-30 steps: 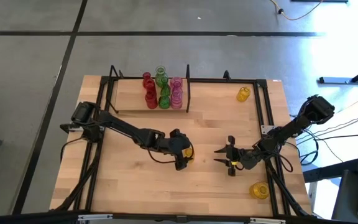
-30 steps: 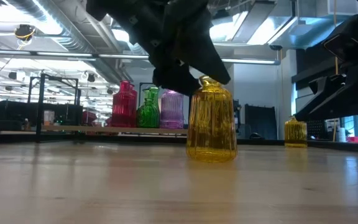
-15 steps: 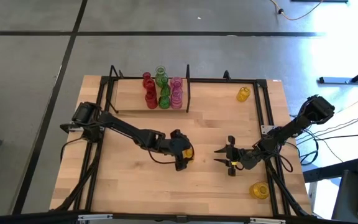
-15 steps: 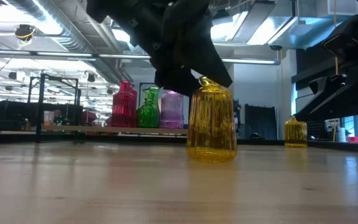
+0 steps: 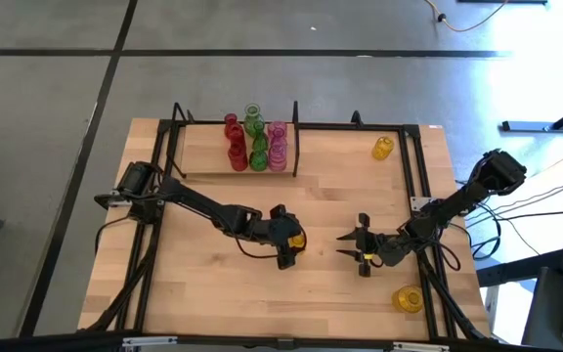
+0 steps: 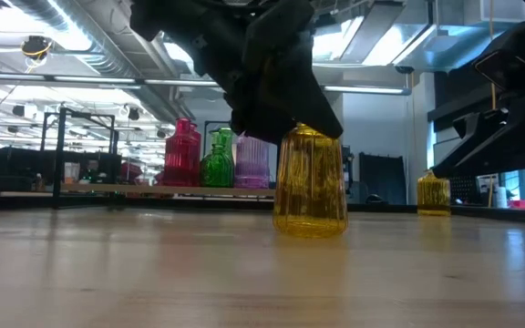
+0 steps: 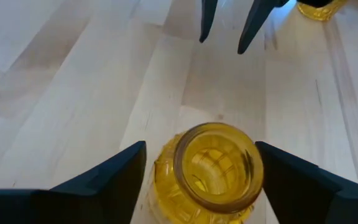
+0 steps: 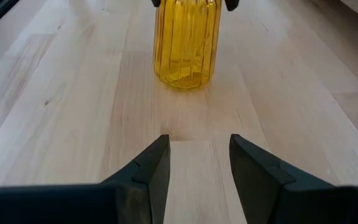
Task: Sort vases onto shelf
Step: Put the middle yellow vase on the shelf
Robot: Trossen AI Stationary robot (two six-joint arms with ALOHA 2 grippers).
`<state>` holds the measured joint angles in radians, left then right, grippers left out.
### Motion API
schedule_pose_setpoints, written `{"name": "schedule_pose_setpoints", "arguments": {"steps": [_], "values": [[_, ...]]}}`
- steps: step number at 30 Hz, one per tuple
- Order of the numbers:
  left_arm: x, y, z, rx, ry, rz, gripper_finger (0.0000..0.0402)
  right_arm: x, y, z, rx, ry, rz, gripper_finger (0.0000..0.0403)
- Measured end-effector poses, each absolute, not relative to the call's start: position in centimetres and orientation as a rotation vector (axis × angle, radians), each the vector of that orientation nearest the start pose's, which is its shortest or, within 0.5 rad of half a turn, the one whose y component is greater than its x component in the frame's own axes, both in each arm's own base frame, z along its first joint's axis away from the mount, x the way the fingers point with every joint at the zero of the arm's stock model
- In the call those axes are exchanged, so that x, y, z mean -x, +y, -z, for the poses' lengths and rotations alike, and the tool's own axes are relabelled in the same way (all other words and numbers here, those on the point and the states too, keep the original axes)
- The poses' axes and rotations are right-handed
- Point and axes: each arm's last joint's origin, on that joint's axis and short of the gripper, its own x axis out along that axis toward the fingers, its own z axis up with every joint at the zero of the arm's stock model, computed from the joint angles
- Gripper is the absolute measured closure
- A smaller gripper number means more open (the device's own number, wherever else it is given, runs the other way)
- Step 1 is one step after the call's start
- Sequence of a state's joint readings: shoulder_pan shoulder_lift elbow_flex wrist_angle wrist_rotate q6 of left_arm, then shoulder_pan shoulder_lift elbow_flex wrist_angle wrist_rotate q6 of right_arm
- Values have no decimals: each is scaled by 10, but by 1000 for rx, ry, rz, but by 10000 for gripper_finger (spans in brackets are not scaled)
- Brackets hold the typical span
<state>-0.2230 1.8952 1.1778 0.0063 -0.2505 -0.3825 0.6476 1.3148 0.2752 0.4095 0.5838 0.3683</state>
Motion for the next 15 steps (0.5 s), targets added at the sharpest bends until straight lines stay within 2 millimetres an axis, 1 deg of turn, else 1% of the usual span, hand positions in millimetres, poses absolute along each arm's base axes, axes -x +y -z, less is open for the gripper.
{"name": "schedule_pose_setpoints", "arguments": {"steps": [4,7,10,15], "values": [[-392,-84,-176,200,671,-149,150,-172,110,-124,4,514,33,253],[-392,-84,-176,203,668,-144,170,-172,110,-124,4,514,33,253],[-393,-85,-177,206,663,-139,178,-172,110,-124,4,514,33,253],[-391,-86,-180,204,666,-137,181,-172,110,-124,4,514,34,253]]}}
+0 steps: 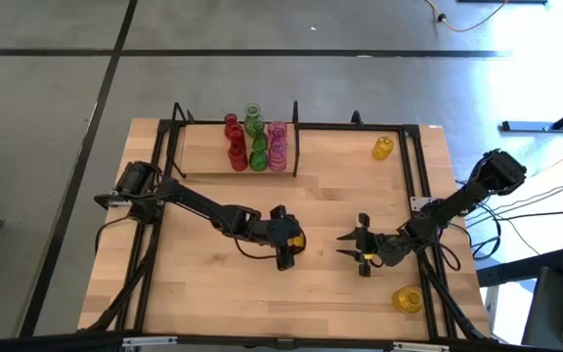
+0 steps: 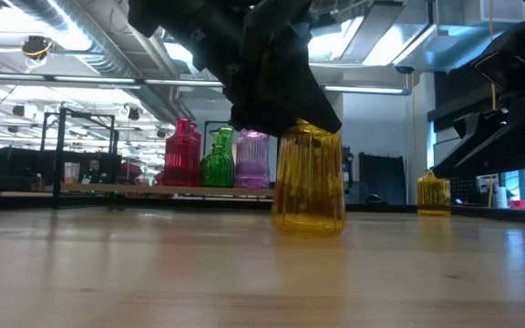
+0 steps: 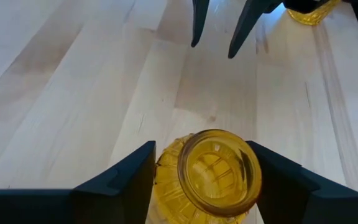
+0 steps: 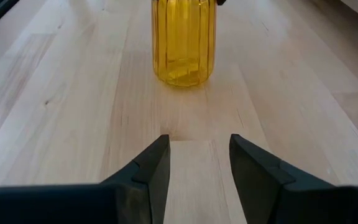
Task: Sort vases onto shelf
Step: Put the middle yellow vase on the shelf
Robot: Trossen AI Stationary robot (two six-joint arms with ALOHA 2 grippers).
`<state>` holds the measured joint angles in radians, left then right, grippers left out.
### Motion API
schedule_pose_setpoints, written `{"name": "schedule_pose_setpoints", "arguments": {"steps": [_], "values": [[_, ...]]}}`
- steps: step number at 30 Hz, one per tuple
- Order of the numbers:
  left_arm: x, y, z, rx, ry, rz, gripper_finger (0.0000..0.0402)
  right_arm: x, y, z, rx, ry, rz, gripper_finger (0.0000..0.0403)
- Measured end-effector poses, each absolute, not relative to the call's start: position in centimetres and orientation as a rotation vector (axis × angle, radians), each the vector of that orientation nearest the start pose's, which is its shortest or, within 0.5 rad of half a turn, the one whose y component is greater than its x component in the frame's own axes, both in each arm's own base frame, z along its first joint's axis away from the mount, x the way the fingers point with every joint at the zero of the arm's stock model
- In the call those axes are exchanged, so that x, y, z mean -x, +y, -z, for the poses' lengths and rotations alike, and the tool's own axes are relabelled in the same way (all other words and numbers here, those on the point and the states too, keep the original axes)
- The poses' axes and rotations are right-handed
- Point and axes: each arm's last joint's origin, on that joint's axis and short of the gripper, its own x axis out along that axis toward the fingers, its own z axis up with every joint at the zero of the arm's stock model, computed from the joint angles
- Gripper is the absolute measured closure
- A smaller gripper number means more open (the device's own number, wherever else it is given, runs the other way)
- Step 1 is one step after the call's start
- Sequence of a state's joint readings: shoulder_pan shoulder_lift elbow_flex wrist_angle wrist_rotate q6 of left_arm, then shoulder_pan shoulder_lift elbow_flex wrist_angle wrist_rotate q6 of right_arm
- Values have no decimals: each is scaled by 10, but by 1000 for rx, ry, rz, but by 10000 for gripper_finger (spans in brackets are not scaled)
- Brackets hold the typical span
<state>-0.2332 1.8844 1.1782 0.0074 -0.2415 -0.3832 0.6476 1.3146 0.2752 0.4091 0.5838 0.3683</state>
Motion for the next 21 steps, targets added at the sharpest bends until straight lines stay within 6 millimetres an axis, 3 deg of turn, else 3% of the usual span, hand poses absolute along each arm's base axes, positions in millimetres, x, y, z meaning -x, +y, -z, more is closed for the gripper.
{"name": "schedule_pose_setpoints", "arguments": {"steps": [7,12,21], "values": [[-379,-95,-203,197,637,-129,186,-171,110,-123,6,521,35,253],[-362,-99,-236,221,593,-126,189,-171,110,-123,-4,529,36,253],[-312,-96,-288,253,614,-158,201,-171,110,-123,-10,521,39,253]]}}
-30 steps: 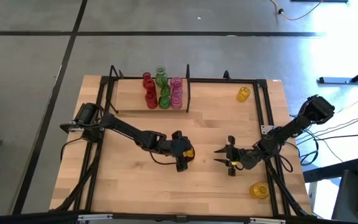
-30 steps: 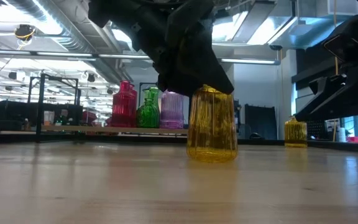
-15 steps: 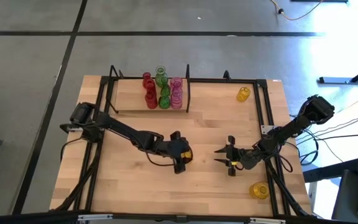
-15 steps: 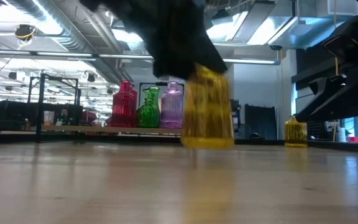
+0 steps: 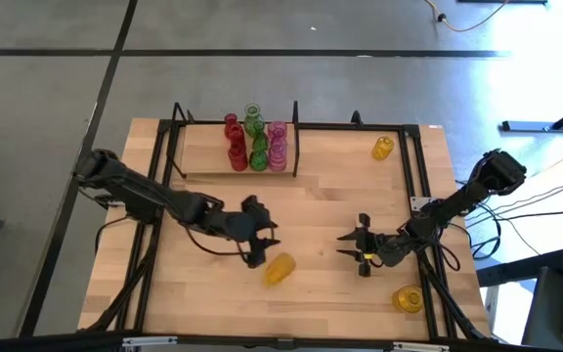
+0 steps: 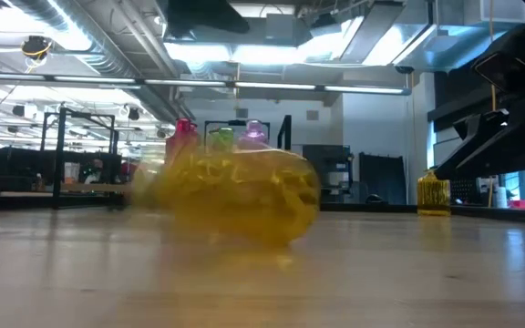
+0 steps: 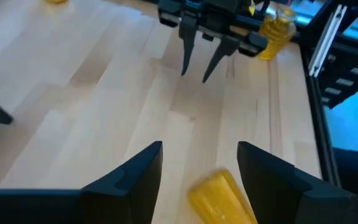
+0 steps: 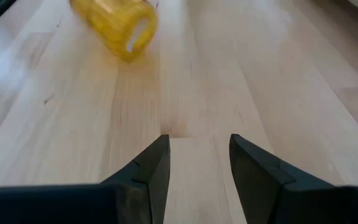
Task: Sort vases onto shelf
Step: Put the middle yellow vase on the shelf
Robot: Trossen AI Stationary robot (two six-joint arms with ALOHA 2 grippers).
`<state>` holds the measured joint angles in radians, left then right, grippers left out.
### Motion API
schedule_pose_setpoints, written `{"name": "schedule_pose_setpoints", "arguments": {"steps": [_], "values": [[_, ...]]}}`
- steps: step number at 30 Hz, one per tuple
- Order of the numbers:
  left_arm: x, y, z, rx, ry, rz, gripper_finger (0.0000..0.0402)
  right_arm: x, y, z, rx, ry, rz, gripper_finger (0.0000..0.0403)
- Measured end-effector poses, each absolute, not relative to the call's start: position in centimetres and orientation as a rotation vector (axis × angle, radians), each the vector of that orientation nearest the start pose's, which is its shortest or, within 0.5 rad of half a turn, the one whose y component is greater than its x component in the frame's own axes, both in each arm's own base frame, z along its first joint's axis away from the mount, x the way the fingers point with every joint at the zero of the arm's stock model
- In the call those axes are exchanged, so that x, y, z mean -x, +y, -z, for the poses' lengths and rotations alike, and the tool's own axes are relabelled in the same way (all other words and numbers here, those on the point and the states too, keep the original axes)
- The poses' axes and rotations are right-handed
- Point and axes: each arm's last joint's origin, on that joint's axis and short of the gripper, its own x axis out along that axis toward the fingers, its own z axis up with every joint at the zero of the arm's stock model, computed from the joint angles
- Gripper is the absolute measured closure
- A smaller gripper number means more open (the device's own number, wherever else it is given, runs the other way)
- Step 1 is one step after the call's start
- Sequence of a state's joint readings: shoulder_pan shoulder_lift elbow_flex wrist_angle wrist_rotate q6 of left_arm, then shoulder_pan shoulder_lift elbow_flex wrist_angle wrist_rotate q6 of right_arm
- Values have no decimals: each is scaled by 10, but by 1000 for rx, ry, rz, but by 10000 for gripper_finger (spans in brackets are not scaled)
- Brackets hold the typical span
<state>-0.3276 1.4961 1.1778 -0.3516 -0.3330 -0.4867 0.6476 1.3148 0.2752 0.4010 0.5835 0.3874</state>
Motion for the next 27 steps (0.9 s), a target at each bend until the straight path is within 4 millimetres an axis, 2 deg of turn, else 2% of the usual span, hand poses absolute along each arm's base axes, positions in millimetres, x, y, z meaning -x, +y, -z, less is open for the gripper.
{"name": "schedule_pose_setpoints", "arguments": {"steps": [3,6,12,17,23,27], "values": [[-302,-92,-298,253,608,-172,202,-171,110,-123,-11,519,40,253],[-302,-91,-299,250,602,-180,202,-171,110,-123,-11,519,39,253],[-306,-89,-289,238,652,-192,202,-171,110,-123,-10,521,40,253],[-309,-102,-279,316,699,-138,200,-171,109,-123,-6,526,41,253],[-312,-116,-265,406,763,-137,162,-171,109,-123,-7,525,41,253],[-313,-130,-248,483,857,-118,126,-171,110,-123,-12,522,41,253]]}}
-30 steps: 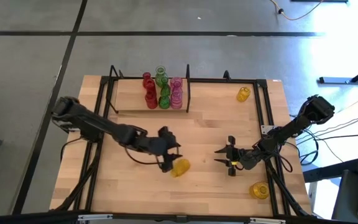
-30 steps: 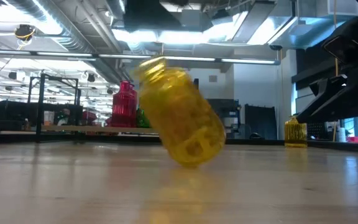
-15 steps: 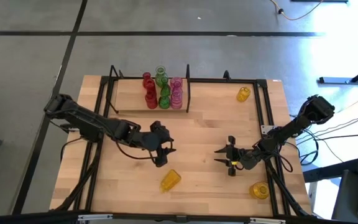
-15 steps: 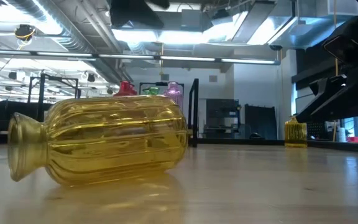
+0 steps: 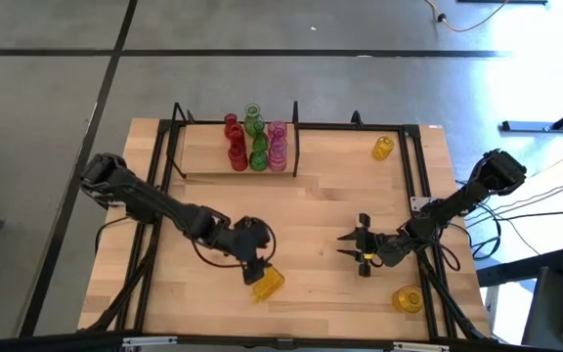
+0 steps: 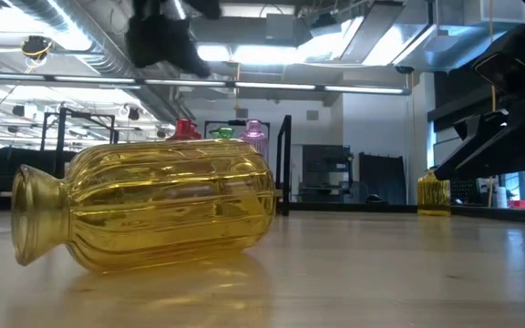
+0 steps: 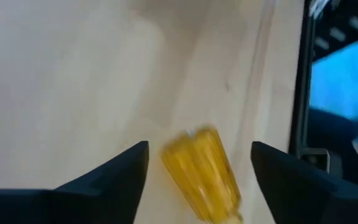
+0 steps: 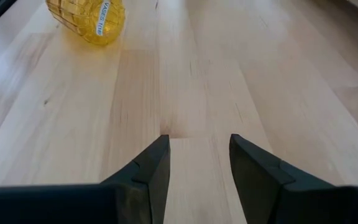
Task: Sort vases onto shelf
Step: Put the middle yellow vase on the shelf
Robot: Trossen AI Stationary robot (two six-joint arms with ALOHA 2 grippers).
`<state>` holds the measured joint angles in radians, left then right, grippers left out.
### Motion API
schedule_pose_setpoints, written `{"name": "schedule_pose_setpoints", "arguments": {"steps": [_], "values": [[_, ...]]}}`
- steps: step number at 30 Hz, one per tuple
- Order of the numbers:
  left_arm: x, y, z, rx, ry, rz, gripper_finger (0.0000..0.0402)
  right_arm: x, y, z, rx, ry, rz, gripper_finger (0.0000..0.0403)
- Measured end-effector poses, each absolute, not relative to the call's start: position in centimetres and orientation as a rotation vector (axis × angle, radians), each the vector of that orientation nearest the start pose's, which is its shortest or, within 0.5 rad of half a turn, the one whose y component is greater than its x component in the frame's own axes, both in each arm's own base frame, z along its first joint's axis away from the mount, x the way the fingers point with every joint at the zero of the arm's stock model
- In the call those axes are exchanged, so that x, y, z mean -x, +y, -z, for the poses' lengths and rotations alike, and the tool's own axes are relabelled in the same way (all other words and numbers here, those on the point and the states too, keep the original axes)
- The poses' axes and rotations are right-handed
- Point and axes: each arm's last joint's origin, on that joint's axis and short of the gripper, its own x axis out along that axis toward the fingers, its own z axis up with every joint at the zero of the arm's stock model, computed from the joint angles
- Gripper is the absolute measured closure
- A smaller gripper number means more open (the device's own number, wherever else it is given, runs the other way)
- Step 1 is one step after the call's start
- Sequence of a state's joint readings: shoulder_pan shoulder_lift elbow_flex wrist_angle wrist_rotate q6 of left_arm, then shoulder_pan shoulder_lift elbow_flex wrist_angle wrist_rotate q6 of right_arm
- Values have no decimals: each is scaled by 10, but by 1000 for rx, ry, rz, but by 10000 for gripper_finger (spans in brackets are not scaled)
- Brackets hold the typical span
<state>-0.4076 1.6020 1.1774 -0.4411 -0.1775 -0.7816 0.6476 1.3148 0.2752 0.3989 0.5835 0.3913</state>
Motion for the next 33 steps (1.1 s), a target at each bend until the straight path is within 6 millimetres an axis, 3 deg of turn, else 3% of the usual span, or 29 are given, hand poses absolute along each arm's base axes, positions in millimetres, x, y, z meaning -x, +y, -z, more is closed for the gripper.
{"name": "schedule_pose_setpoints", "arguments": {"steps": [4,11,19,33], "values": [[-309,-150,-235,572,953,-74,106,-171,110,-123,-17,522,42,253],[-298,-180,-217,726,1075,-112,107,-171,109,-123,-32,526,48,253],[-303,-205,-176,736,1121,-180,108,-171,109,-123,-33,525,48,253],[-312,-218,-139,711,1050,-258,108,-171,109,-123,-33,525,48,253]]}}
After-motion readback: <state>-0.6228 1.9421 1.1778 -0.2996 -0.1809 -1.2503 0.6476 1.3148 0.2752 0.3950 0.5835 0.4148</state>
